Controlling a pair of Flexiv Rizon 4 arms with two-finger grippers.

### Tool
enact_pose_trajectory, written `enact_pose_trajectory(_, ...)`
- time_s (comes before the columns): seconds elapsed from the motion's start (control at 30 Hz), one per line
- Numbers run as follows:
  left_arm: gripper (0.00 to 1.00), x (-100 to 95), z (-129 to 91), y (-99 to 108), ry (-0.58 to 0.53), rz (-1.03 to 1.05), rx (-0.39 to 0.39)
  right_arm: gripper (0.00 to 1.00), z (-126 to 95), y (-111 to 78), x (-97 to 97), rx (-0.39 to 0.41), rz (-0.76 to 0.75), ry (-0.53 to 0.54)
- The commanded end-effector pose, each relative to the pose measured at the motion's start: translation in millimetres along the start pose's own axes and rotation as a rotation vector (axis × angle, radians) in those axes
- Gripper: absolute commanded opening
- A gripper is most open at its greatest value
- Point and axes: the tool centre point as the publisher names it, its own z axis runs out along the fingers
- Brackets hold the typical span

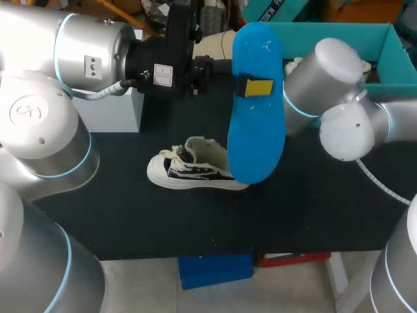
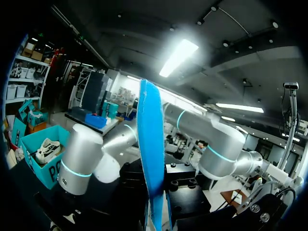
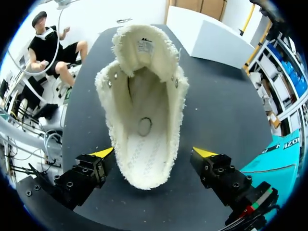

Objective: Take the shoe out of the shoebox, open the shoe tongue, remove and reinsert the insole, then place the shoe into the shoebox

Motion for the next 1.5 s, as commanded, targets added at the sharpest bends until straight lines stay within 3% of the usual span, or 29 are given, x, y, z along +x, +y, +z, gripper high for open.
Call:
enact_pose_trajectory(0.03,0.00,-0.6,2.9,0.3,-0.003,0.000,0.001,1.00,1.8,13.1,-2.6,0.491,-0.018,-0.027)
enact_pose_trajectory(0.7,0.00,-0.6,2.9,0.3,-0.003,0.000,0.001,1.00,-11.8,27.1,-30.8,0.485,-0.061,-0.037)
enact_pose_trajectory(0.73,0.00,-0.6,2.9,0.3,-0.003,0.000,0.001,1.00,-11.0,29.1,-31.2,0.485,-0.063,-0.037)
enact_pose_trajectory(0.77,0.00,-0.6,2.9,0.3,-0.003,0.000,0.001,0.94,-10.0,30.5,-32.2,0.483,-0.063,-0.036)
enact_pose_trajectory(0.87,0.00,-0.6,2.9,0.3,-0.003,0.000,0.001,0.98,-5.4,37.5,-34.8,0.472,-0.070,-0.031)
enact_pose_trajectory(1.1,0.00,-0.6,2.9,0.3,-0.003,0.000,0.001,0.96,7.9,52.1,-37.9,0.463,-0.081,-0.012)
enact_pose_trajectory(1.5,0.00,-0.6,2.9,0.3,-0.003,0.000,0.001,1.00,22.8,56.0,-42.0,0.464,-0.074,0.011)
